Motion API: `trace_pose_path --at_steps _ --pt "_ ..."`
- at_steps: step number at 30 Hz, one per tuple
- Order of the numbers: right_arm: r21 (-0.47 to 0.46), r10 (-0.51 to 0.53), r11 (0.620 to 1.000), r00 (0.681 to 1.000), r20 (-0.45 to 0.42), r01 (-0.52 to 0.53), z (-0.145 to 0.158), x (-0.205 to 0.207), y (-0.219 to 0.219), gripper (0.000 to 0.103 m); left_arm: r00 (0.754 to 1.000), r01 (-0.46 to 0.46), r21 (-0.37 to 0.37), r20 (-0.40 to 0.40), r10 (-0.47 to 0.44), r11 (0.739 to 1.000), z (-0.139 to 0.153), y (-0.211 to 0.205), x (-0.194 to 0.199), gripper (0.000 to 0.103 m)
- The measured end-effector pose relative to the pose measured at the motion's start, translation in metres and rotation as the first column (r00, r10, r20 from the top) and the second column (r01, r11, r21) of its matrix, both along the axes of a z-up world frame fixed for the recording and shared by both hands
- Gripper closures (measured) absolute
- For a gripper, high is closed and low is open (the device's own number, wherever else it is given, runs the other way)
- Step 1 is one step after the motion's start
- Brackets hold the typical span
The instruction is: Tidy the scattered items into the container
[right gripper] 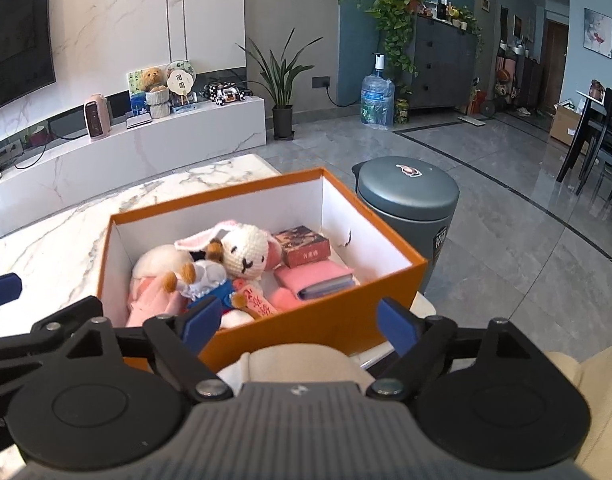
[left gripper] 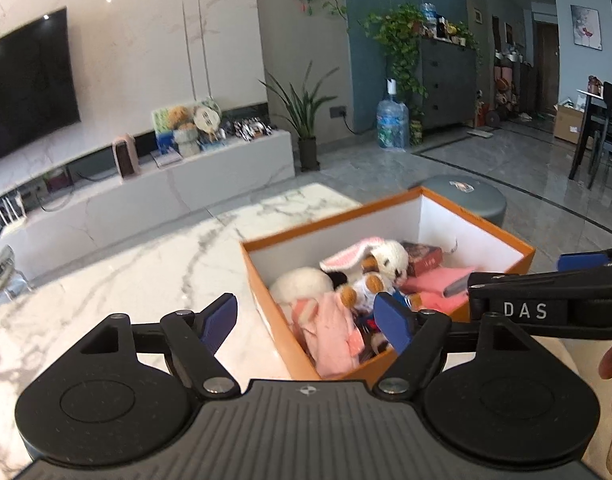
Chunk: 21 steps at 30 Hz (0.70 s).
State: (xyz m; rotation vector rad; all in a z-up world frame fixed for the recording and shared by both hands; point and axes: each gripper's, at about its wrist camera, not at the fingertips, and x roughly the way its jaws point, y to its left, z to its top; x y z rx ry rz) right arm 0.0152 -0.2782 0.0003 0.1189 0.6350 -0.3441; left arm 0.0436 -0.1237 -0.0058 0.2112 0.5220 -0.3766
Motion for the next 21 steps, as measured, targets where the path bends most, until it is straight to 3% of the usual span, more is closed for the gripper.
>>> trace_pose_path --at_steps 8,21 --pt "-0.046 -0.077 0.996 0.997 0.003 0.077 0.026 -0.016 0.011 0.009 0.999 -0.036 0.024 -0.01 0.036 0.999 0.02 0.0 -0.011 0.013" --pt "-0.02 -0.091 0.996 0.996 -0.017 0.091 0.012 -0.034 0.017 0.009 0.998 -0.051 0.025 -0.046 0.053 0.998 0.008 0.008 -0.023 0.014"
